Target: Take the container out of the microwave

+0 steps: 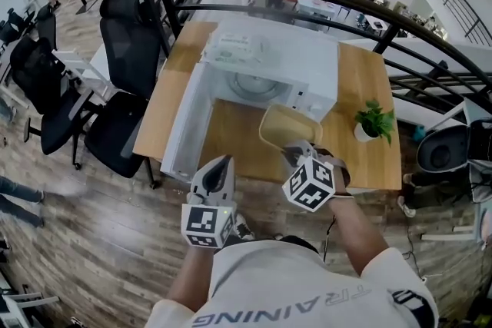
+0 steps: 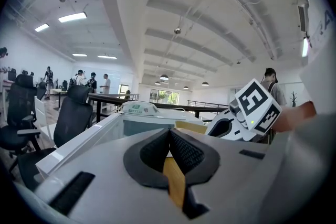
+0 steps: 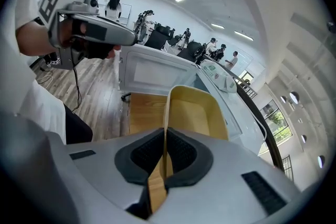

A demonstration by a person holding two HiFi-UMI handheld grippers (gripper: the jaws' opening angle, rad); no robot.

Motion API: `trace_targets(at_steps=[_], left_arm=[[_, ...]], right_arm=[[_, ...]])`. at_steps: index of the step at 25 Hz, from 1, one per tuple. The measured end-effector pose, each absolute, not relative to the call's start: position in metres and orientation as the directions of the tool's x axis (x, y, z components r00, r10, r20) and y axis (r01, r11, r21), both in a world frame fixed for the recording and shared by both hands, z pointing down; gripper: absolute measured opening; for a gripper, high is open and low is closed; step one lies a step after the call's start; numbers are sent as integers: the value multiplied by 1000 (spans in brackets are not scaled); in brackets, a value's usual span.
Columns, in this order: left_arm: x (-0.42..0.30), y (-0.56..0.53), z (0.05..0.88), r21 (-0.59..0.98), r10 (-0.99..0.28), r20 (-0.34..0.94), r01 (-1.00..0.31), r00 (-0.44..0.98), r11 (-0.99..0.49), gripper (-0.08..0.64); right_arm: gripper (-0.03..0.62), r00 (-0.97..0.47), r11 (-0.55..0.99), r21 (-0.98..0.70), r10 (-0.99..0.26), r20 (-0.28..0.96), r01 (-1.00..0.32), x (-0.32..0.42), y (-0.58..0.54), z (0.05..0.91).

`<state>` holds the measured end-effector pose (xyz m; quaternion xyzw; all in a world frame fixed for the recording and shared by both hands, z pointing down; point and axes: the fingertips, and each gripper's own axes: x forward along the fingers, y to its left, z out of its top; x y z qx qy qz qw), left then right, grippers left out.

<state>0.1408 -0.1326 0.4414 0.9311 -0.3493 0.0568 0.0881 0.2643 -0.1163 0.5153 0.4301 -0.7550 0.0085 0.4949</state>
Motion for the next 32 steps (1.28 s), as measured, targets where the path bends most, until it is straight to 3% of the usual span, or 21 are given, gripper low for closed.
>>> trace_targets(at_steps=[32], left_arm=[[173, -117, 447, 117, -605, 217, -635, 767, -763, 32]], right_arm=[[34, -128, 614, 417, -649, 750, -670, 291, -86, 508]])
